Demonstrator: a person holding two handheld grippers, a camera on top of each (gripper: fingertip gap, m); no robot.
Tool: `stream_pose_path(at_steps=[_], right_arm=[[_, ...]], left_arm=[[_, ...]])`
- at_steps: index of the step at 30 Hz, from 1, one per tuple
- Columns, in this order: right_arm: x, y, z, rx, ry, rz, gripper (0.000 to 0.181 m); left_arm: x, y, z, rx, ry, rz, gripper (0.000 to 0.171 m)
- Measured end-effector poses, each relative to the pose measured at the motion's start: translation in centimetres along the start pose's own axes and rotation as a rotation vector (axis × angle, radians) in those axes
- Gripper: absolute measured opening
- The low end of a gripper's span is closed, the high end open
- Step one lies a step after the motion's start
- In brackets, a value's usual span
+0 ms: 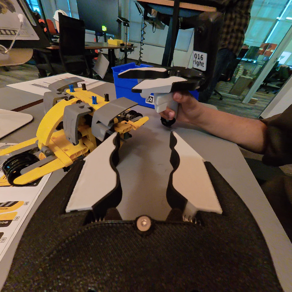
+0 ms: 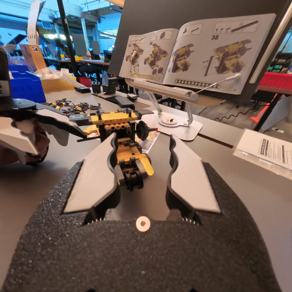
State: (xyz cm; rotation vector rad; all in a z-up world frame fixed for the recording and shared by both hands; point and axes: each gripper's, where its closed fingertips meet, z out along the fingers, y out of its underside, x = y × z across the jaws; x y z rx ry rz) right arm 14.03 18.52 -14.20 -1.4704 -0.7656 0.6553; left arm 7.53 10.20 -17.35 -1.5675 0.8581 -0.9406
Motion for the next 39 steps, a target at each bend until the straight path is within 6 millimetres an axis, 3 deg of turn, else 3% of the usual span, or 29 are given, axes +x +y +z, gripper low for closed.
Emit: stream_pose_path(at_steps=[6,9,15,18,20,22,24,26,28,30,32,35,39], right_arm=[[1.3,1.2,0.2,-0.012,-0.001,0.084,0.065],[1.6,1.8,0.5,-0.027,0.001,0.102,0.065],[1.4,1.9,0.6,-0.040,-0.012,0.109,0.065],[1.2,1.5,0.4,-0.035,-0.010,0.090,0.065],[1.0,1.2,0.2,-0.030,-0.019,0.080,0.065],[0.9,1.1,0.1,-0.033,-0.024,0.065,0.065],[0.6,1.1,0.2,-0.041,-0.030,0.058,0.065],[0.2,1.1,0.3,-0.049,-0.037,0.053,0.065],[-0.1,1.2,0.4,-0.055,-0.037,0.031,0.065],[-0.1,1.4,0.5,-0.064,-0.029,0.006,0.064],[-0.2,1.5,0.5,-0.071,-0.024,-0.006,0.064],[-0.1,1.3,0.4,-0.063,-0.021,-0.003,0.064],[0.0,1.3,0.4,-0.059,-0.020,0.006,0.064]], left_arm=[[-1.2,-0.3,-1.0,0.023,-0.015,-0.037,0.052],[-2.0,-0.3,-1.8,0.025,-0.002,-0.112,0.029],[-3.8,-2.0,-4.7,0.147,0.126,-0.310,0.022],[-6.7,-4.7,-8.7,0.238,0.058,-0.291,0.015],[-9.7,-7.2,-13.6,0.322,-0.091,-0.222,0.012],[-13.6,-8.7,-19.7,0.361,-0.342,-0.169,0.011],[-17.9,-7.1,-25.6,0.239,-0.632,-0.181,0.014],[-21.5,-1.9,-30.7,-0.051,-0.881,-0.297,0.025],[-22.3,1.8,-33.3,-0.226,-0.934,-0.356,0.025],[-22.3,2.8,-33.8,-0.239,-0.908,-0.390,0.025],[-21.7,3.3,-32.9,-0.254,-0.827,-0.436,0.030],[-21.3,5.6,-32.6,-0.424,-0.821,-0.436,0.034],[-21.7,8.2,-33.1,-0.637,-0.894,-0.340,0.019]])
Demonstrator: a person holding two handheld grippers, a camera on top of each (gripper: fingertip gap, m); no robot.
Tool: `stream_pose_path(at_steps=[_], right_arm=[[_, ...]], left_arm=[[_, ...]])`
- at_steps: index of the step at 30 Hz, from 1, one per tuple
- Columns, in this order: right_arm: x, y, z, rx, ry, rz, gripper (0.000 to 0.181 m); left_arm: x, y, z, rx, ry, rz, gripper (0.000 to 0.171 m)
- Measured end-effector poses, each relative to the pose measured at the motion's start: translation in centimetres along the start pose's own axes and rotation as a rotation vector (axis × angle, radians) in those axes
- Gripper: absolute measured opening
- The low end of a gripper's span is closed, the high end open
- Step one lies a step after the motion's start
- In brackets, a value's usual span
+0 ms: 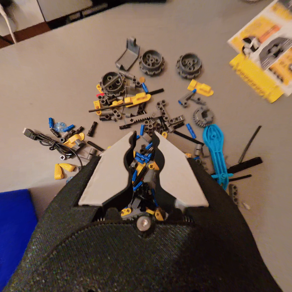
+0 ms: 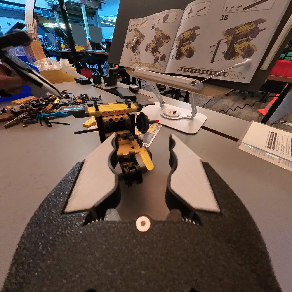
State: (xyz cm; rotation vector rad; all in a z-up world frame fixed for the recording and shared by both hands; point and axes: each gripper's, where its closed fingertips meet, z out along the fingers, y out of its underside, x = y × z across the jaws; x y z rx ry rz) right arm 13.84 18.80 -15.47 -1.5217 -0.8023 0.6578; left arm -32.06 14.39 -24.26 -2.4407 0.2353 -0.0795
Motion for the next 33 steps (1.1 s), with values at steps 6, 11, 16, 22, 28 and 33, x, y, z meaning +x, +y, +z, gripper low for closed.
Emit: stream_pose_path(at_steps=[6,11,16,22,28,33], right_arm=[[0.0,0.1,0.0,-0.003,0.001,-0.004,0.061],[-0.1,0.0,0.0,-0.002,0.004,-0.015,0.060],[-0.1,-0.3,-0.1,0.004,0.006,-0.018,0.059],[-0.2,0.0,0.0,-0.005,0.003,-0.018,0.059],[-0.2,0.1,0.0,-0.011,0.005,-0.022,0.059],[-0.1,0.2,0.1,-0.013,0.005,-0.018,0.060]], left_arm=[[0.4,0.7,1.5,-0.049,0.002,0.030,0.031],[0.5,0.7,1.9,-0.037,0.012,0.032,0.008],[0.4,-0.7,0.7,0.062,0.034,0.009,0.000],[0.9,-0.5,0.8,0.041,0.047,0.018,0.022],[0.3,0.5,1.8,-0.020,0.000,0.034,0.020],[0.3,0.9,2.1,-0.043,0.002,0.035,0.020]])
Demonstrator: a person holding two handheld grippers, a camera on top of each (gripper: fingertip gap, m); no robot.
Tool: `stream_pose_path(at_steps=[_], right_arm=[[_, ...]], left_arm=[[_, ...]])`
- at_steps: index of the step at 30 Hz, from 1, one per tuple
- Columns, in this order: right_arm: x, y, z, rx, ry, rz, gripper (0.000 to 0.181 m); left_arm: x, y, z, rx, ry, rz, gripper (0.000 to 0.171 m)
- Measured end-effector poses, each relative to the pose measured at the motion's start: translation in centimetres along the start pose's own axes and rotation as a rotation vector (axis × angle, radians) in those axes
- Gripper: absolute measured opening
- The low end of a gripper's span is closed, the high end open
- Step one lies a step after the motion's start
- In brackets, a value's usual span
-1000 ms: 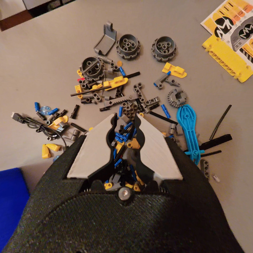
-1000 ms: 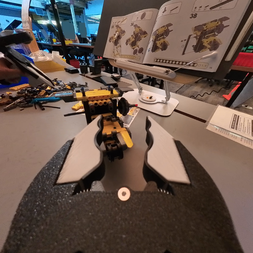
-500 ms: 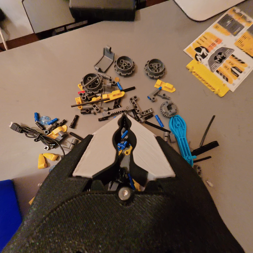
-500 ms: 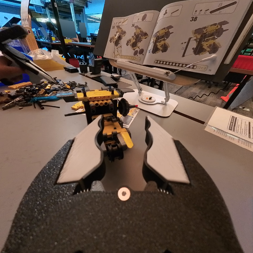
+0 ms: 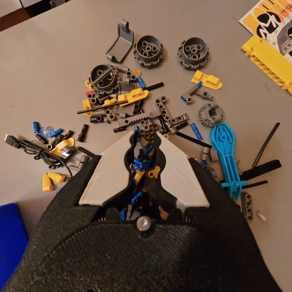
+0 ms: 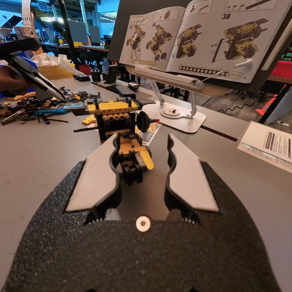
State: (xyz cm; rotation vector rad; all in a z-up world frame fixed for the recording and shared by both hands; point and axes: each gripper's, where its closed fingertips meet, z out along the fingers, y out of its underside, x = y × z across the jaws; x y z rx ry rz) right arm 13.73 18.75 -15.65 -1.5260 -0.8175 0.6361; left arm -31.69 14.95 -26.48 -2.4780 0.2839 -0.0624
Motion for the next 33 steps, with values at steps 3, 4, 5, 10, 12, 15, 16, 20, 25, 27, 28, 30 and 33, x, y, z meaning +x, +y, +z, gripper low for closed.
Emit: stream_pose_path(at_steps=[3,4,5,10,12,15,16,20,25,27,28,30,33], right_arm=[[0.0,0.0,0.0,-0.001,0.000,-0.004,0.059],[0.0,0.0,0.0,-0.001,0.002,-0.006,0.059],[0.0,0.0,0.0,0.000,0.002,-0.007,0.059],[0.1,-0.2,-0.1,0.006,0.005,-0.005,0.059],[0.0,-0.3,-0.1,0.011,0.006,-0.009,0.059],[-0.3,-0.8,-0.4,0.041,0.003,-0.033,0.058],[-0.7,-1.6,-0.8,0.084,-0.010,-0.055,0.052],[-4.6,-7.2,-4.5,0.431,-0.098,-0.139,0.029],[-10.6,-7.0,-2.4,0.358,-0.250,-0.113,0.039],[-12.4,-5.5,-0.7,0.270,-0.258,-0.142,0.045],[-13.2,-4.9,-0.2,0.244,-0.273,-0.143,0.046],[-14.4,-4.5,0.3,0.219,-0.315,-0.096,0.048],[-14.6,-4.4,0.7,0.189,-0.338,0.036,0.051]], left_arm=[[0.0,0.0,0.1,-0.002,-0.012,0.015,0.018],[0.0,-0.1,0.0,0.000,-0.013,0.016,0.018],[0.0,-0.2,-0.1,0.007,-0.010,0.014,0.017],[0.3,-2.2,-2.0,0.136,0.033,-0.019,0.017],[1.8,-4.2,-3.5,0.260,0.138,-0.045,0.016],[6.9,-8.7,-7.5,0.536,0.461,-0.087,0.016],[8.4,-10.2,-8.9,0.621,0.552,-0.121,0.015],[15.8,-13.4,-11.6,0.758,0.724,-0.077,0.015],[26.2,-14.1,-14.3,0.826,1.126,-0.094,0.015],[29.3,-13.6,-14.5,0.786,1.304,-0.160,0.015],[30.5,-13.3,-14.2,0.760,1.355,-0.190,0.015],[32.6,-12.5,-12.8,0.707,1.367,-0.223,0.015],[34.1,-12.0,-12.1,0.692,1.357,-0.231,0.015]])
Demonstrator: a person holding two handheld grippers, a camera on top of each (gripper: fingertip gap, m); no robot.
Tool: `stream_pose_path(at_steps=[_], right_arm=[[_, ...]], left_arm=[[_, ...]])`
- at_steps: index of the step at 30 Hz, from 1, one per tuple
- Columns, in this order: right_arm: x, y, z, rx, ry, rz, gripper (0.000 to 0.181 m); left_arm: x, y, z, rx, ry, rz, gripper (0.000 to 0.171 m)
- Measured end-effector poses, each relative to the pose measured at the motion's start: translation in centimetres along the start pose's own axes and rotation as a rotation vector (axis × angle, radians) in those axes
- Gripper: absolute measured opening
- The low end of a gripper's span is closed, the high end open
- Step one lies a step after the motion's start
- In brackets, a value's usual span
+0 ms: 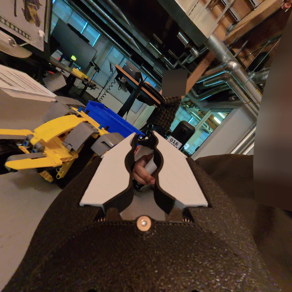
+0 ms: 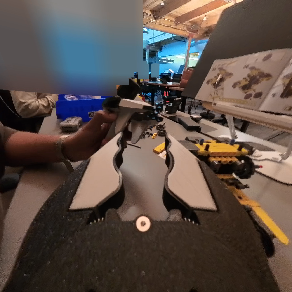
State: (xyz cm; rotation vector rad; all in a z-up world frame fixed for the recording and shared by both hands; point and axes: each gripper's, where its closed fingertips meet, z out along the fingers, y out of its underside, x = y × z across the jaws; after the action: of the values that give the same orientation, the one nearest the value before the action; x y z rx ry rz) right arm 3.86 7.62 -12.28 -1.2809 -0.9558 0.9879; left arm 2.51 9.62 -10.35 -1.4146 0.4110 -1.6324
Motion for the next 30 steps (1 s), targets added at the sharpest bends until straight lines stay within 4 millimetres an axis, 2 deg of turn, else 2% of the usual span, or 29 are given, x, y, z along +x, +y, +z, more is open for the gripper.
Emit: stream_pose_path(at_steps=[5,9,15,19,26,29,30], right_arm=[[0.8,0.0,-0.2,0.007,-0.024,0.180,0.054],[0.5,0.1,-0.2,0.005,-0.058,0.239,0.052],[0.4,0.2,-0.3,0.000,-0.069,0.247,0.038],[0.0,0.3,-0.4,-0.006,-0.093,0.239,0.029],[0.1,0.8,-0.4,-0.044,-0.084,0.199,0.028],[0.3,1.1,-0.4,-0.063,-0.075,0.177,0.028],[0.3,1.1,-0.4,-0.066,-0.074,0.171,0.028]], left_arm=[[0.3,0.4,0.4,0.018,-0.029,0.071,0.015],[0.6,1.5,1.3,-0.010,-0.038,0.099,0.015],[1.5,3.7,2.7,-0.088,-0.046,0.180,0.015],[1.5,3.8,2.7,-0.088,-0.070,0.212,0.016],[1.1,4.0,2.6,-0.107,-0.081,0.226,0.016],[1.3,4.3,2.6,-0.127,-0.082,0.249,0.026],[1.2,4.3,2.6,-0.136,-0.096,0.264,0.024]])
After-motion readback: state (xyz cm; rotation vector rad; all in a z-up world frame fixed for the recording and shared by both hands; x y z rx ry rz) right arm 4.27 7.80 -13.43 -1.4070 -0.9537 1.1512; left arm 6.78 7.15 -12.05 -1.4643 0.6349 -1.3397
